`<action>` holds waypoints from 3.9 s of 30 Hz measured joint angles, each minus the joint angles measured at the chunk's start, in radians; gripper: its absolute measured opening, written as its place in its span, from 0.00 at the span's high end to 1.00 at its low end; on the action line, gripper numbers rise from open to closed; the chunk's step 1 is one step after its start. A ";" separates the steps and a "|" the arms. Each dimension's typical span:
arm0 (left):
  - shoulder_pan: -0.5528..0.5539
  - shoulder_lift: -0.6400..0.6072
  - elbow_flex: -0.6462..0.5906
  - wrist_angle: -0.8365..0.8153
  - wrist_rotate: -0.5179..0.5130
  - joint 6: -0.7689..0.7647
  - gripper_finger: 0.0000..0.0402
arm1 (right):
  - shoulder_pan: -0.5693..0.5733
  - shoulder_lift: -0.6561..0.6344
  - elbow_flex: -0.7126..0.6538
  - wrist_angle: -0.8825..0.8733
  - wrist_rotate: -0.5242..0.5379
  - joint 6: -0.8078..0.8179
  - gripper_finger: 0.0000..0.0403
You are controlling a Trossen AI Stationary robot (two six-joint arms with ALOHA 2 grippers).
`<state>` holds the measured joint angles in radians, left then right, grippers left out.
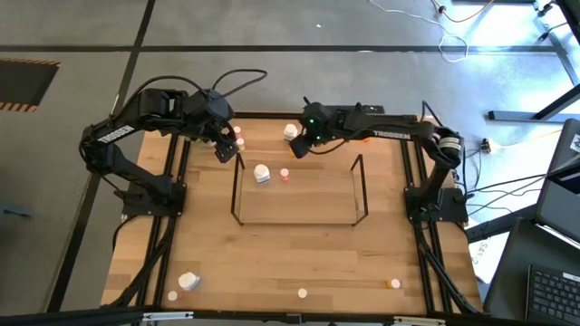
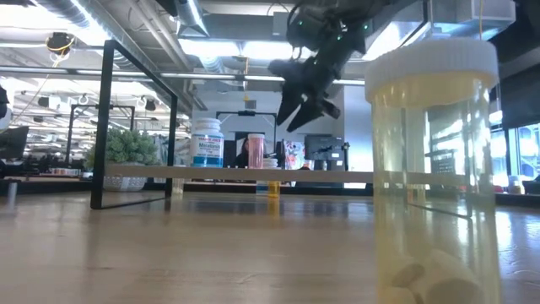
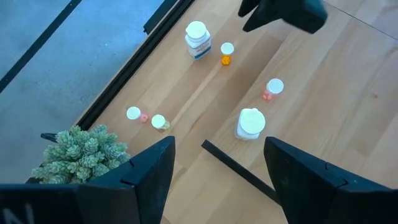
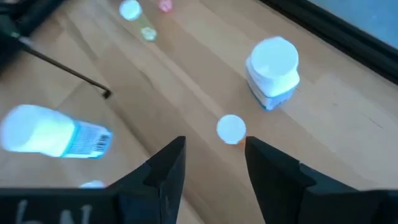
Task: Pick and place medicine bottles onto shelf by color
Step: Put the left orange pill bottle on the shelf
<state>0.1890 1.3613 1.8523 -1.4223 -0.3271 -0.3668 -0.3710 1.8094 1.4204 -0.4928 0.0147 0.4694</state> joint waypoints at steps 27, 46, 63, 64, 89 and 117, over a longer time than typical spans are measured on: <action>0.000 0.000 0.000 0.001 0.003 0.003 0.40 | 0.002 0.147 0.000 0.098 0.045 -0.002 0.58; 0.000 0.000 0.000 0.000 0.003 0.005 0.40 | 0.000 0.147 0.000 0.094 -0.148 -0.018 0.58; 0.000 0.000 0.000 0.000 0.003 0.038 0.40 | 0.000 0.147 0.000 0.095 -0.149 -0.019 0.67; 0.000 0.000 0.000 -0.001 0.003 0.038 0.40 | 0.000 0.147 0.000 0.095 -0.150 -0.028 0.67; 0.000 0.000 0.000 -0.002 0.003 0.038 0.40 | 0.001 0.146 0.000 0.106 -0.012 0.047 0.49; 0.000 0.000 0.000 -0.002 0.003 0.038 0.40 | -0.006 0.175 0.001 0.115 -0.005 -0.027 0.49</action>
<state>0.1890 1.3613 1.8523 -1.4239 -0.3244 -0.3290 -0.3767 1.9846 1.4212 -0.3775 0.0093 0.4427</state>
